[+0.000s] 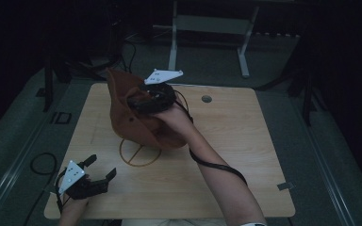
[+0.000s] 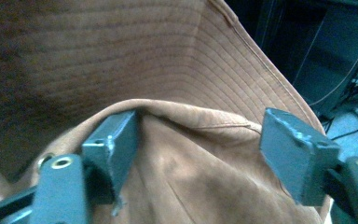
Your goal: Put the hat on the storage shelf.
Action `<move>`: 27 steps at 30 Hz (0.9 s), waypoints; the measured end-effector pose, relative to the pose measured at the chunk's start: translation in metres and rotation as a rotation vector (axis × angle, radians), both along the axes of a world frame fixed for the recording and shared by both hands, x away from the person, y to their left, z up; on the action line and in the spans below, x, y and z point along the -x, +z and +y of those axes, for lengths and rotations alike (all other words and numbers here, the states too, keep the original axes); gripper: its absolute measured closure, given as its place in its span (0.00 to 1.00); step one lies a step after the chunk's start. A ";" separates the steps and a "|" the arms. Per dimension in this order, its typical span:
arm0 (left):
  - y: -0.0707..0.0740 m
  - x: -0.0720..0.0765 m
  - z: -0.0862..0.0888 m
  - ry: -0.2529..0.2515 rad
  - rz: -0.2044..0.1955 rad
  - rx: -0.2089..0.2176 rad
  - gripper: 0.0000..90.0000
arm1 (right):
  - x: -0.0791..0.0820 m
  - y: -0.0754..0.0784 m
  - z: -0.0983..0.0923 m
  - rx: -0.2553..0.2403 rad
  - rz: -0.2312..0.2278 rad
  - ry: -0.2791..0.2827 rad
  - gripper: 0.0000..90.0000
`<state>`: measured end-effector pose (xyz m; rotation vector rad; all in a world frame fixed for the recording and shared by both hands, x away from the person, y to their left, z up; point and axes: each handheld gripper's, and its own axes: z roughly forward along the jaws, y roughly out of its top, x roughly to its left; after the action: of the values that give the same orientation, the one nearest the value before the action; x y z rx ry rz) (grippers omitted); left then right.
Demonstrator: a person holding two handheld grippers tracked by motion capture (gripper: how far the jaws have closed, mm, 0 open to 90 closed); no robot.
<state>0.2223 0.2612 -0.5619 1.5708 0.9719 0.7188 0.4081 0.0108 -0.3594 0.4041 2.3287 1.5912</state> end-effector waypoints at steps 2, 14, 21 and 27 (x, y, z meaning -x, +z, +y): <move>0.000 0.000 0.000 0.001 0.001 -0.002 0.10 | 0.004 -0.002 0.004 0.033 -0.010 0.005 0.21; -0.002 0.000 0.000 0.007 0.007 -0.002 0.10 | 0.016 0.000 -0.004 0.021 -0.034 0.072 0.11; -0.003 -0.001 -0.001 0.009 0.007 -0.002 0.10 | 0.015 0.004 -0.022 -0.031 -0.021 0.027 0.11; -0.003 -0.001 -0.001 0.013 0.008 0.000 0.10 | 0.014 0.003 -0.037 -0.050 -0.012 0.019 0.11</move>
<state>0.2230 0.2604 -0.5652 1.5697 0.9889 0.7218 0.3942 -0.0261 -0.3567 0.3837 2.2947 1.6582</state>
